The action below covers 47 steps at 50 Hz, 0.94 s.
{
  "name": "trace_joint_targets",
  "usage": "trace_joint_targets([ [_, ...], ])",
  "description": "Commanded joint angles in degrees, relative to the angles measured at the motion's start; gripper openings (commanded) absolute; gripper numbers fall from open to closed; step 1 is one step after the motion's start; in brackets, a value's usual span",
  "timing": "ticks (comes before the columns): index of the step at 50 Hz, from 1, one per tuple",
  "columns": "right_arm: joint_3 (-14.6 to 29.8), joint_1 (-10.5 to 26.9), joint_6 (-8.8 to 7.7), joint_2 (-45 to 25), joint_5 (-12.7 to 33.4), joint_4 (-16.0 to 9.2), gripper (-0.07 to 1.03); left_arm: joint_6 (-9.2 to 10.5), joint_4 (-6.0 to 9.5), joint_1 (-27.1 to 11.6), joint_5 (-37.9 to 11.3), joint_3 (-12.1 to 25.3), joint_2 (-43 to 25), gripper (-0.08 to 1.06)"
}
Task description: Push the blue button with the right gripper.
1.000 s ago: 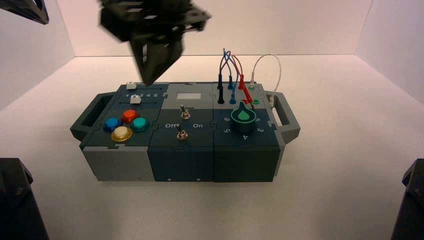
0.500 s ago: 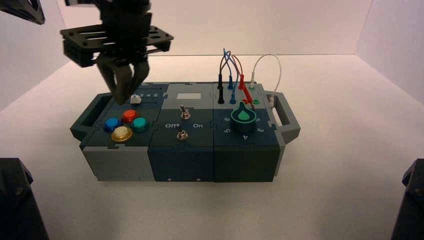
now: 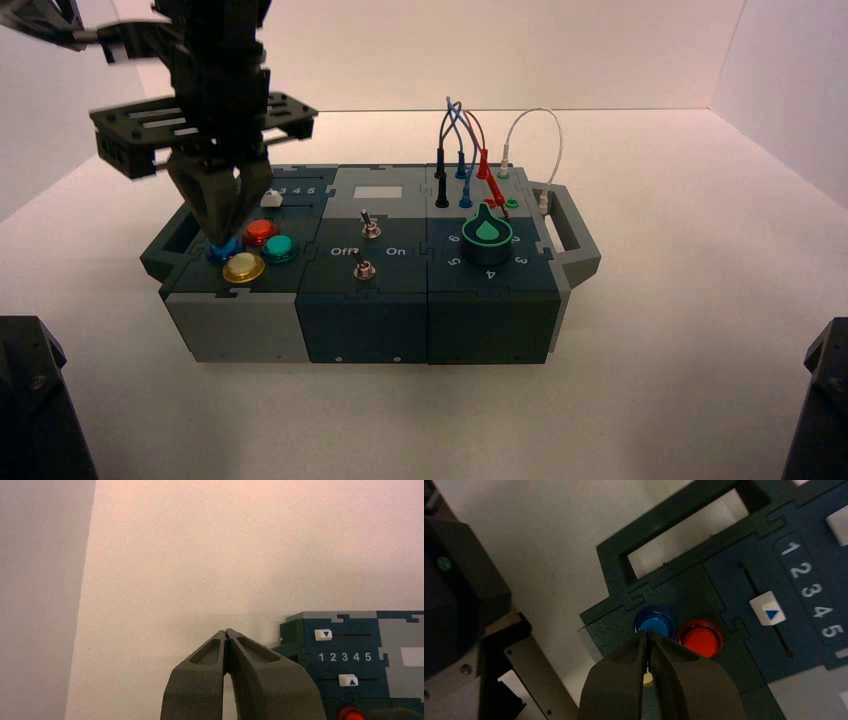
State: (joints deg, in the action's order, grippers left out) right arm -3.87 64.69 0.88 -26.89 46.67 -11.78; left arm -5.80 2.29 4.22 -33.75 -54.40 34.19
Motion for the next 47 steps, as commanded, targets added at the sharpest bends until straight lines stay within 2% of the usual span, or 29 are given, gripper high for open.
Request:
trace_joint_targets([
  [1, 1.4, 0.3, -0.18, 0.5, -0.1, -0.3, -0.02, -0.35, -0.18, 0.3, 0.4, 0.7, 0.4, -0.03],
  [15, 1.7, 0.2, -0.09, 0.5, 0.3, -0.3, -0.02, -0.35, -0.18, 0.3, 0.4, 0.6, 0.4, -0.03],
  [29, 1.8, -1.2, 0.44, 6.9, 3.8, 0.5, -0.02, -0.09, 0.09, 0.3, 0.5, 0.6, 0.4, -0.03],
  [34, 1.0, -1.8, 0.62, 9.1, 5.0, 0.5, -0.02, -0.09, 0.18, 0.2, 0.5, 0.6, 0.5, -0.03],
  [47, -2.4, -1.9, 0.62, 11.9, 4.2, 0.6, -0.02, 0.0, 0.26, 0.3, 0.9, 0.1, 0.1, -0.03],
])
